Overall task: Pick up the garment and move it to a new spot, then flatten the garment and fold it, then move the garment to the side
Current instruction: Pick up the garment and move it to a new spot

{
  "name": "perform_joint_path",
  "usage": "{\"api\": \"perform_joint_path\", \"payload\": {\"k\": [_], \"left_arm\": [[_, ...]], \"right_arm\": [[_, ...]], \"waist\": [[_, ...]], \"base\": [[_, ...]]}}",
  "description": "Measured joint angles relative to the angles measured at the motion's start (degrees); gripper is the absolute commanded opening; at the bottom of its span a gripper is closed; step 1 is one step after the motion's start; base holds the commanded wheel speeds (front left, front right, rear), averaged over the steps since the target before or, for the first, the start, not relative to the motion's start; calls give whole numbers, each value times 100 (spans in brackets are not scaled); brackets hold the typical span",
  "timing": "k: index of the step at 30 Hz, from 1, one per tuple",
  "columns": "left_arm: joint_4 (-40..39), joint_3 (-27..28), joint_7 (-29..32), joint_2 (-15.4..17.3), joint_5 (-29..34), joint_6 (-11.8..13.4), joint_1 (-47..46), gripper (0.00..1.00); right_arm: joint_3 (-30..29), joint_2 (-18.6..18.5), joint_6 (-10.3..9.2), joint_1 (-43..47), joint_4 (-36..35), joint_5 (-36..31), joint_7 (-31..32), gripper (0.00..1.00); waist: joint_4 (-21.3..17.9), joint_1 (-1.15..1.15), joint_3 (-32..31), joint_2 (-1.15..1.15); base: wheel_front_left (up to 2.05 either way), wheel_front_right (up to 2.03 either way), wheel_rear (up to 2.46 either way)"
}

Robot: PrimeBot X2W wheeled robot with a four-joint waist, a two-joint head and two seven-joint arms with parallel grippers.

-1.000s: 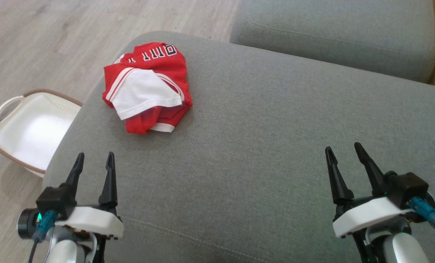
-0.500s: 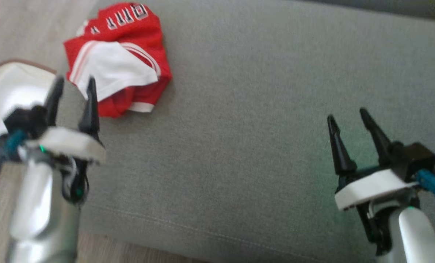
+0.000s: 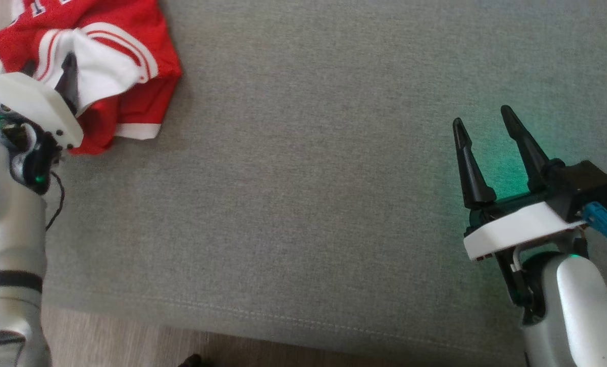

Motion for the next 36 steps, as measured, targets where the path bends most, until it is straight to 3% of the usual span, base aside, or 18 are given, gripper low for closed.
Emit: {"api": "perform_joint_path", "payload": {"k": [3, 4, 5, 6, 11, 19, 27, 34, 36], "left_arm": [[425, -26, 398, 58, -104, 0, -232, 100], [524, -36, 505, 71, -141, 0, -291, 84], [575, -60, 491, 86, -165, 0, -333, 24], [606, -99, 428, 100, -164, 0, -359, 0], [694, -156, -271, 136, -146, -21, -363, 0], [318, -143, -1780, 209, -87, 213, -103, 0], [-853, -148, -2012, 215, -36, 333, 578, 0], [-2778, -353, -1792, -27, -47, 521, 2052, 0], [-3598, -628, -1525, -260, -49, 563, 2761, 0]], "right_arm": [[-8, -4, 0, -16, 32, 0, -45, 100], [-9, -4, 0, -17, 43, 1, -53, 100], [-11, -4, 0, -17, 54, 1, -68, 100], [-12, -4, 0, -19, 67, 1, -94, 100], [-33, -2, 0, -23, 132, 19, -160, 100], [-132, 14, 0, 77, 180, 140, -256, 100], [-224, 66, 0, 555, 71, 268, -264, 100], [-261, 94, 0, 911, -63, 501, -263, 100], [-297, 98, 0, 1040, -120, 560, -261, 100]], "waist": [[-79, 0, 73, 0], [-94, 0, 87, 0], [-108, 0, 95, 0], [-117, 0, 92, 0], [-134, -1, -70, 0], [-118, -1, -663, 0], [-88, -1, -1283, 0], [-218, -1, -1820, 0], [-384, -1, -1950, 0]], "base": [[0, 0, 0], [0, 0, 0], [0, 0, 0], [0, 0, 0], [0, 0, 0], [0, 0, 0], [0, 0, 0], [0, 0, 0], [0, 0, 0]]}}
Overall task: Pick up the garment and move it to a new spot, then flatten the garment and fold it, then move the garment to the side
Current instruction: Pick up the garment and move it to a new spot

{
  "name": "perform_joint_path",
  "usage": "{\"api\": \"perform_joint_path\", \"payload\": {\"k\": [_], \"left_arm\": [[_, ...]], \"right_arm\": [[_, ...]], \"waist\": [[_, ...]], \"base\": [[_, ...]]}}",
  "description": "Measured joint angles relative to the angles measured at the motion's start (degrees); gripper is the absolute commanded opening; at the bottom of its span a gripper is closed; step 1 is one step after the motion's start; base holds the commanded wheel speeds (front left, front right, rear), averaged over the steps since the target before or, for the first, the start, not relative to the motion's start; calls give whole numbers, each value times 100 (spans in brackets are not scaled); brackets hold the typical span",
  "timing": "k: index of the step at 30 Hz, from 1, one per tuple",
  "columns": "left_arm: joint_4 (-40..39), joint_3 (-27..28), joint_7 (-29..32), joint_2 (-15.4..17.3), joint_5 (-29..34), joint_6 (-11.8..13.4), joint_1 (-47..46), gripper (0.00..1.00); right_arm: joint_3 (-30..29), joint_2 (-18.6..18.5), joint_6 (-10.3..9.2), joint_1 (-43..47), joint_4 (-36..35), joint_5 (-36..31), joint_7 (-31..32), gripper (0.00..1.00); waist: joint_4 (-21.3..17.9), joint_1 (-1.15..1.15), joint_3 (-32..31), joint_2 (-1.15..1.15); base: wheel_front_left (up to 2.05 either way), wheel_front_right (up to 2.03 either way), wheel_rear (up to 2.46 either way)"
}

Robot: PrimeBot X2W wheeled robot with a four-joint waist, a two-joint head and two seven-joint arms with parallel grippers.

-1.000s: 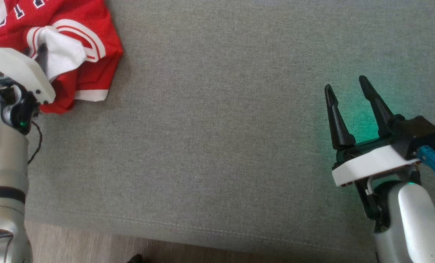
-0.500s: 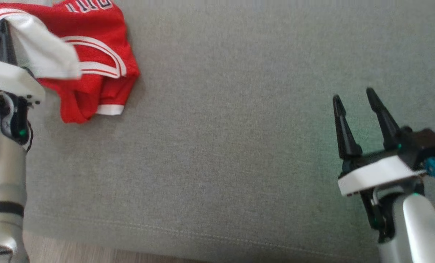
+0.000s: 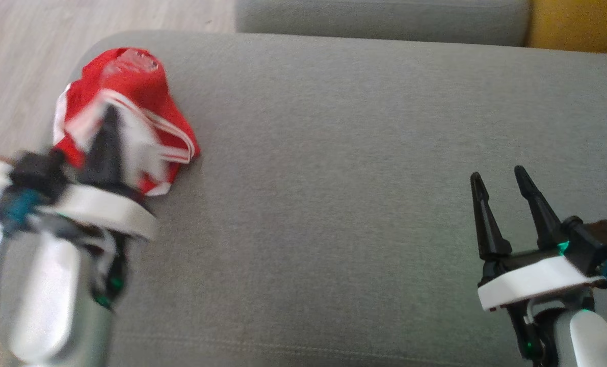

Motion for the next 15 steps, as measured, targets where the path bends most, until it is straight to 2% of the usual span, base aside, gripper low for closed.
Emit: {"api": "perform_joint_path", "payload": {"k": [3, 7, 15], "left_arm": [[-569, -353, 245, -235, -21, -8, 447, 0], [-891, -732, 413, -431, -58, -111, 538, 0], [-802, -1693, 488, -838, -85, -314, 106, 0]], "right_arm": [[-10, 1, 0, 49, -63, 9, 16, 100], [67, 4, 0, 42, -125, 47, 21, 100], [210, 7, 0, 19, -224, 98, 63, 100]], "waist": [[-207, 0, -73, 0], [-538, 0, -97, 0], [-1376, 0, 25, 0]], "base": [[0, 0, 0], [0, 0, 0], [0, 0, 0]]}}
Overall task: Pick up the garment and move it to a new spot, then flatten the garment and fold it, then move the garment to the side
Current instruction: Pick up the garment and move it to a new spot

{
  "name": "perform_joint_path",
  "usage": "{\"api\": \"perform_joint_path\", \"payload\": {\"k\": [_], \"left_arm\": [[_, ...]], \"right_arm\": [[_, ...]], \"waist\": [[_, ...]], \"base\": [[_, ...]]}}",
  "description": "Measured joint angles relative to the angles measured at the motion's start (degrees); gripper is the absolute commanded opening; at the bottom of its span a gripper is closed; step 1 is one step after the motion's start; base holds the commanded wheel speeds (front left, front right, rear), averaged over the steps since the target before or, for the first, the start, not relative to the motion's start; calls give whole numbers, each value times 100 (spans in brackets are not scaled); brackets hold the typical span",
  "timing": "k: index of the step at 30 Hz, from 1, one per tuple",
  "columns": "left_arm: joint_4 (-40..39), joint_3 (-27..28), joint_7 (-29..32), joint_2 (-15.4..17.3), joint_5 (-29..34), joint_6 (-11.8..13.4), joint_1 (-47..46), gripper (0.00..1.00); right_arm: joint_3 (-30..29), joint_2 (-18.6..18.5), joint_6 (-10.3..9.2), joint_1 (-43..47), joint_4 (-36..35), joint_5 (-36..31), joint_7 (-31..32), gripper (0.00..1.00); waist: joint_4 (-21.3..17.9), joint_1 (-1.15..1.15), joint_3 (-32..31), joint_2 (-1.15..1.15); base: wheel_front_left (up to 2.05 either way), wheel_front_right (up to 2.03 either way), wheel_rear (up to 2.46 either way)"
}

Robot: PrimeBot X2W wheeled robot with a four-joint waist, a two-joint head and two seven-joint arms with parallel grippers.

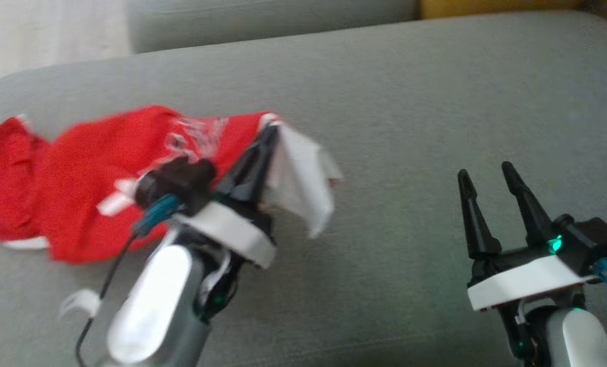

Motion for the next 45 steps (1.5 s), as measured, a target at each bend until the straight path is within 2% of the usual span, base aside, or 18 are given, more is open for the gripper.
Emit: {"api": "perform_joint_path", "payload": {"k": [7, 11, 19, 20, 21, 22, 26, 29, 35, 42, 45], "left_arm": [[285, -792, -169, -141, -178, -36, -898, 0], [474, -1161, -286, -156, -495, 116, -1460, 0], [1837, -1746, -142, -158, -965, 205, -1830, 0], [1981, -1773, -164, -157, -993, 207, -1831, 66], [2090, -1809, -180, -155, -993, 204, -1841, 66], [2173, -1876, -234, -146, -994, 192, -1864, 100], [2284, -1971, -598, -155, -960, 154, -1950, 100], [2254, -1961, -827, -122, -892, 220, -1909, 100], [1878, -1610, -1014, 168, -811, 643, -1532, 100], [1137, -606, -1025, 682, -679, 1280, -625, 100], [866, -197, -1025, 780, -644, 1433, -254, 100]], "right_arm": [[138, 0, 0, -130, -66, 111, -25, 100], [178, 0, 0, -258, -75, 215, -153, 100], [257, 1, 0, -433, 108, 356, -417, 100], [257, 1, 0, -490, 153, 355, -447, 100], [255, 1, 0, -524, 188, 355, -461, 100], [254, 1, 0, -543, 232, 355, -477, 100], [229, 2, 0, -576, 366, 343, -483, 100], [186, 2, 0, -579, 421, 278, -465, 100], [56, 2, 0, -568, 421, 122, -330, 100], [-78, 2, 0, -359, 343, -54, -53, 100], [-144, 2, 0, -306, 328, -71, 15, 100]], "waist": [[-799, 0, 322, 0], [-1172, 0, 645, 0], [-1651, 0, 1335, 0], [-1685, 0, 1395, 0], [-1706, 0, 1442, 0], [-1709, 0, 1475, 0], [-1578, 0, 1440, 0], [-1394, 0, 1295, 0], [-1011, 0, 994, 0], [-387, 0, 634, 0], [-147, 0, 504, 0]], "base": [[0, 0, 0], [0, 0, 0], [0, 0, 0], [0, 0, 0], [0, 0, 0], [0, 0, 0], [0, 0, 0], [0, 0, 0], [0, 0, 0], [0, 0, 0], [0, 0, 0]]}}
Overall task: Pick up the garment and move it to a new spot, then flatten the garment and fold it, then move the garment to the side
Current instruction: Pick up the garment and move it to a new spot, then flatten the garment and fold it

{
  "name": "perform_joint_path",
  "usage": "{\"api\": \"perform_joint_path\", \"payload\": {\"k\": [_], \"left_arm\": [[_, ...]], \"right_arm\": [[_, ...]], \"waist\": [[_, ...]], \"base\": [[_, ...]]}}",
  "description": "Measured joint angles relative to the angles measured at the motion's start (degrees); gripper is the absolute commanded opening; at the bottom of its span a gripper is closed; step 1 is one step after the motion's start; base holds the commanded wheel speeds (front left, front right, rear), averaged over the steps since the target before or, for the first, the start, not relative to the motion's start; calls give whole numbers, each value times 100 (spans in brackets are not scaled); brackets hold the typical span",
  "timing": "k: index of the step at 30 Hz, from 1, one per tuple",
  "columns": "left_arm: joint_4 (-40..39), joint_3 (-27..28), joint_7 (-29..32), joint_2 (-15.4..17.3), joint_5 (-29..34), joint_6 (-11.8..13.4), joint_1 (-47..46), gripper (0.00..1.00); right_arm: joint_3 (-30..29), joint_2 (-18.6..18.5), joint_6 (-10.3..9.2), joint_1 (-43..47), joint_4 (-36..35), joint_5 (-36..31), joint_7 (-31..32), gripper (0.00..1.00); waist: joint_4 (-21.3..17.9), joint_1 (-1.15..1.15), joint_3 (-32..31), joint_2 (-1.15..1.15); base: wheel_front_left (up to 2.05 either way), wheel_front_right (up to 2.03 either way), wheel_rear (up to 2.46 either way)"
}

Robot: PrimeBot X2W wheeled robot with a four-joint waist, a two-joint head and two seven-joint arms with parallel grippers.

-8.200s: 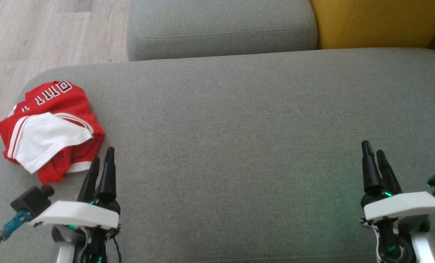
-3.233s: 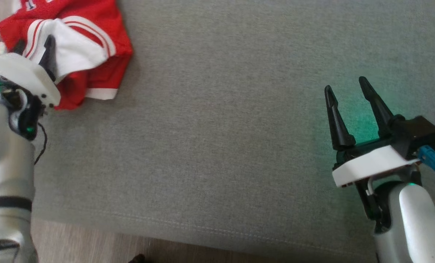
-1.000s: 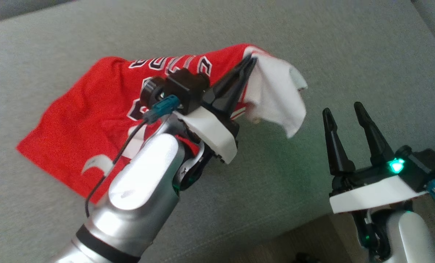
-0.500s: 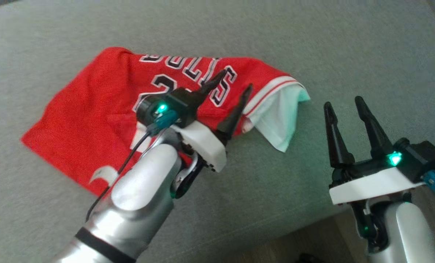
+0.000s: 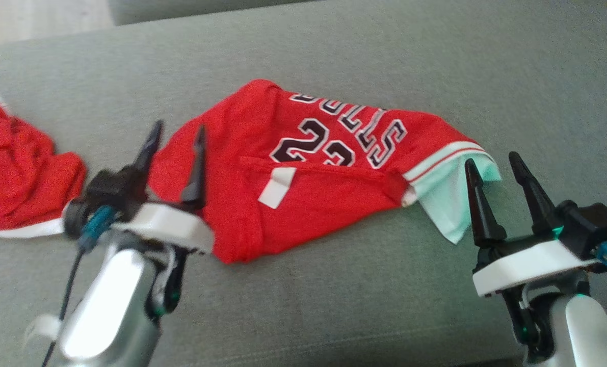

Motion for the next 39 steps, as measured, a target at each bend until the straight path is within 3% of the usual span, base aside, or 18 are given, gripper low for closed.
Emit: {"api": "perform_joint_path", "payload": {"k": [7, 12, 25, 39], "left_arm": [[-336, 720, -1, 197, 207, 193, 917, 100], [-505, 856, -1, 238, 368, 193, 1429, 100], [-776, 826, 0, 288, 488, 244, 2237, 100], [-859, 733, 10, 369, 487, 333, 2337, 100]], "right_arm": [[-86, 0, 0, 221, -26, -99, 192, 100], [-148, 1, 0, 411, -36, -120, 254, 100], [-276, 7, 0, 1098, -171, -141, 415, 100], [-310, 9, 0, 1139, -252, -123, 444, 100]], "waist": [[424, 0, -348, 0], [575, 0, -616, 0], [607, 0, -1112, 0], [561, 0, -1138, 0]], "base": [[0, 0, 0], [0, 0, 0], [0, 0, 0], [0, 0, 0]]}}
